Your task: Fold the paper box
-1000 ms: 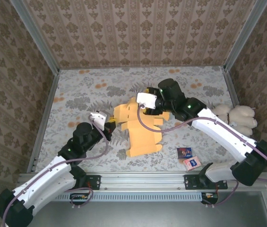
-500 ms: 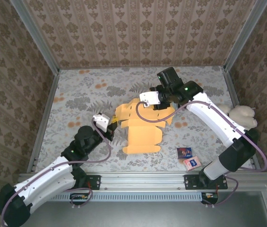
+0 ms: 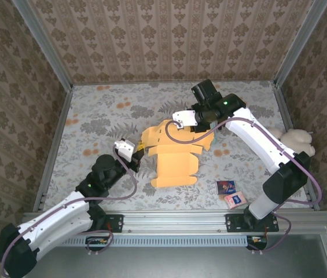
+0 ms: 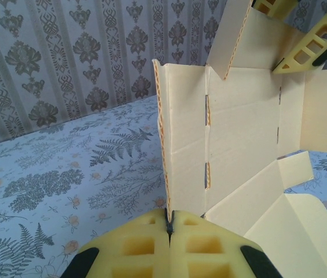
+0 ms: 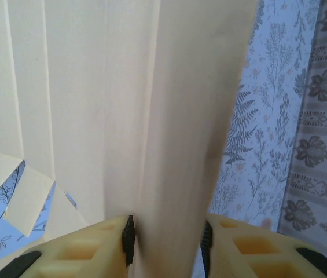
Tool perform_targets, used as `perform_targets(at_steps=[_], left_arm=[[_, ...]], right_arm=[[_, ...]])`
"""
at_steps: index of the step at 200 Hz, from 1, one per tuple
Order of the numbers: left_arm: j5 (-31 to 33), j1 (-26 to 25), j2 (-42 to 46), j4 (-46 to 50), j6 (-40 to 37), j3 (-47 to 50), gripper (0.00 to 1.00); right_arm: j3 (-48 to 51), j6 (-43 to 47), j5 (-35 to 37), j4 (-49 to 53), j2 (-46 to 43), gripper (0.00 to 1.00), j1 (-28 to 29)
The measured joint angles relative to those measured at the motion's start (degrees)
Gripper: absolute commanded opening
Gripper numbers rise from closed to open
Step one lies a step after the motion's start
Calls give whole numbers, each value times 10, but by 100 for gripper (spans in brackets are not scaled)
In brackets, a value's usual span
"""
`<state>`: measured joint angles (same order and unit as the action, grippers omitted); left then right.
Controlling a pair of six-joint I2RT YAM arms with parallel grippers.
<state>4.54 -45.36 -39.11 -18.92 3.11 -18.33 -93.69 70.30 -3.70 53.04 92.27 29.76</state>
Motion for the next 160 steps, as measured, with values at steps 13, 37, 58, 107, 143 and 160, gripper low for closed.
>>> perform_targets(at_steps=[13, 37, 58, 107, 143, 160], left_arm=[[0, 0, -2, -1, 0, 0, 0], [0, 0, -7, -1, -2, 0, 0], [2, -1, -10, -1, -2, 0, 0], [7, -4, -11, 0, -2, 0, 0], [58, -9, -10, 14, 10, -4, 35], [119, -9, -2, 49, 51, -14, 44]], right_arm=[[0, 0, -1, 0, 0, 36, -3], [0, -3, -5, 0, 0, 33, -7], [0, -5, -12, 0, 0, 30, -9], [0, -13, -26, 4, 0, 2, -10], [-2, -24, -37, 18, 1, 0, -7], [-17, -42, -36, 27, 10, 0, 1]])
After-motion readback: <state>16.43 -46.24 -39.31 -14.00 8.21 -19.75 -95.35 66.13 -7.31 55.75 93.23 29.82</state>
